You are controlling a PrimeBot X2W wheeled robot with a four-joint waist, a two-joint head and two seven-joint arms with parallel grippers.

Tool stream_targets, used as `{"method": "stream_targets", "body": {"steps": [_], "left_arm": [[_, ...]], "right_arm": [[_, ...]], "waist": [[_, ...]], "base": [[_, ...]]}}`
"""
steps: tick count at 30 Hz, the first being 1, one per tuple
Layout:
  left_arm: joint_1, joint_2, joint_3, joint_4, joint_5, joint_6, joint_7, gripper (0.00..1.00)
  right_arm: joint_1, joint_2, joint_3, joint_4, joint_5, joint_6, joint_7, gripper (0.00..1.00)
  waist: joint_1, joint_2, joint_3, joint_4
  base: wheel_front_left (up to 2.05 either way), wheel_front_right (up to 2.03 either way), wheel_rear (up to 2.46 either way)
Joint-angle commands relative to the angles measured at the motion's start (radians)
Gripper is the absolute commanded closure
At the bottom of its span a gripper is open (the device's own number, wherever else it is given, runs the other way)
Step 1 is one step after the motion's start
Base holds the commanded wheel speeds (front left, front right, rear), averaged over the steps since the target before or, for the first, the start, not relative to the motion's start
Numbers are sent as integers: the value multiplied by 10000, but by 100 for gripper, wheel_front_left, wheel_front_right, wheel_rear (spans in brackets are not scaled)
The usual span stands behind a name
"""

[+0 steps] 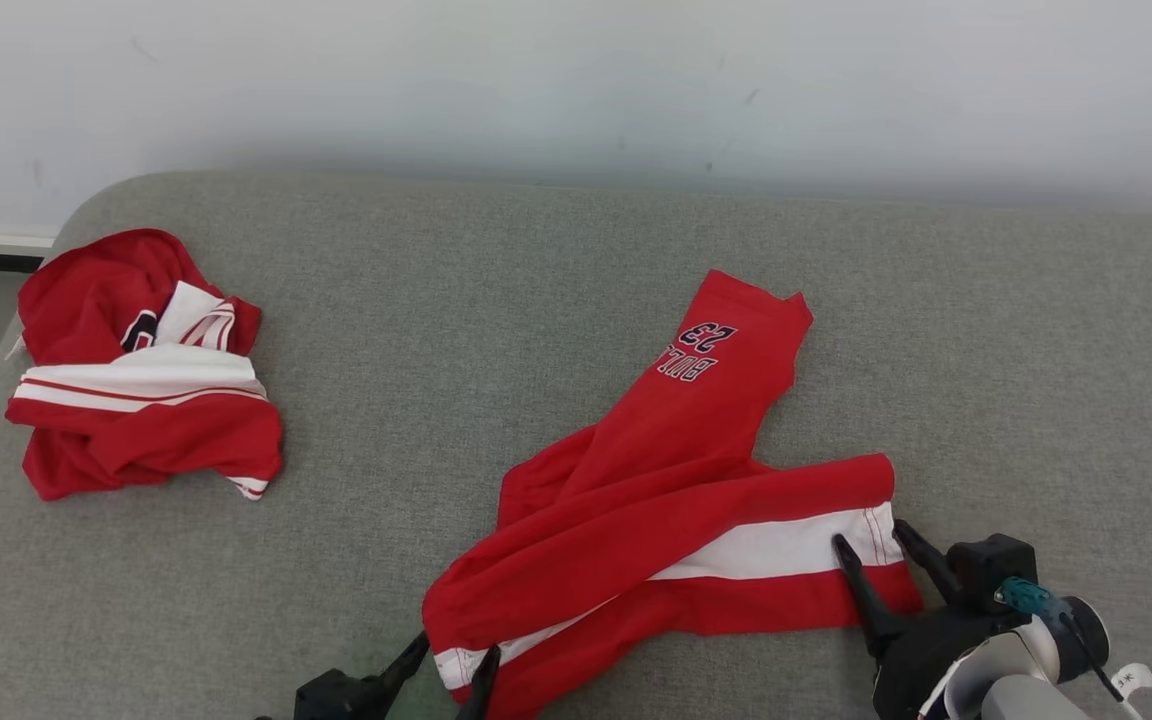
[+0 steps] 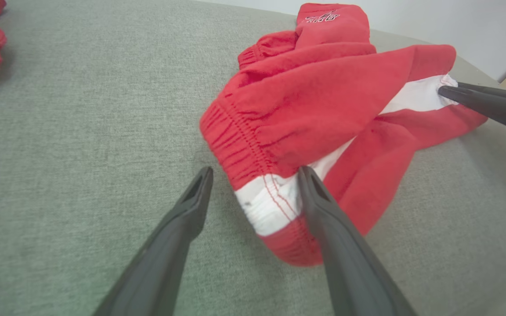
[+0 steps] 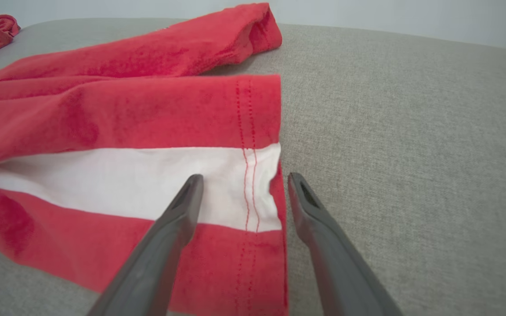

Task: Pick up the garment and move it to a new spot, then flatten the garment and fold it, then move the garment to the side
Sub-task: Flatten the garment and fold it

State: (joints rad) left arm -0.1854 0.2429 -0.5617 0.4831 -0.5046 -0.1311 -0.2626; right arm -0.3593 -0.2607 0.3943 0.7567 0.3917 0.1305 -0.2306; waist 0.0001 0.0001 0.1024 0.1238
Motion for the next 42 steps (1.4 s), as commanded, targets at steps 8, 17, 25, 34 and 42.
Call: {"method": "stream_targets", "body": {"steps": [8,17,25,34,42], "left_arm": [[-373,-128,-235,-49,-1027,11,-33,100],[-278,292,558,-1703,-1176,11,-33,100],[-1852,1037,487,-2517,-1368,11,-33,100],[-6602,2176,-486,-2703,-2595,12,929,100],[-11722,2557,-1140,-1784,-3661,14,1818,100]], "right_arm": [[-651,23,806,738,724,6,-285,100],[230,-449,559,-1778,983,6,-353,100],[-350,-606,192,-3448,1606,6,-241,100],[-3338,-761,-230,-4164,2758,6,869,100],[-7963,-572,-1021,-3234,3183,6,2096,100]], "waist": [[-1,-1,100,-13],[-1,-1,-68,-410],[-1,-1,58,-849],[-1,-1,1566,-1247],[-1,-1,3712,-1663]], "base": [[0,0,0],[0,0,0],[0,0,0],[0,0,0],[0,0,0]]}}
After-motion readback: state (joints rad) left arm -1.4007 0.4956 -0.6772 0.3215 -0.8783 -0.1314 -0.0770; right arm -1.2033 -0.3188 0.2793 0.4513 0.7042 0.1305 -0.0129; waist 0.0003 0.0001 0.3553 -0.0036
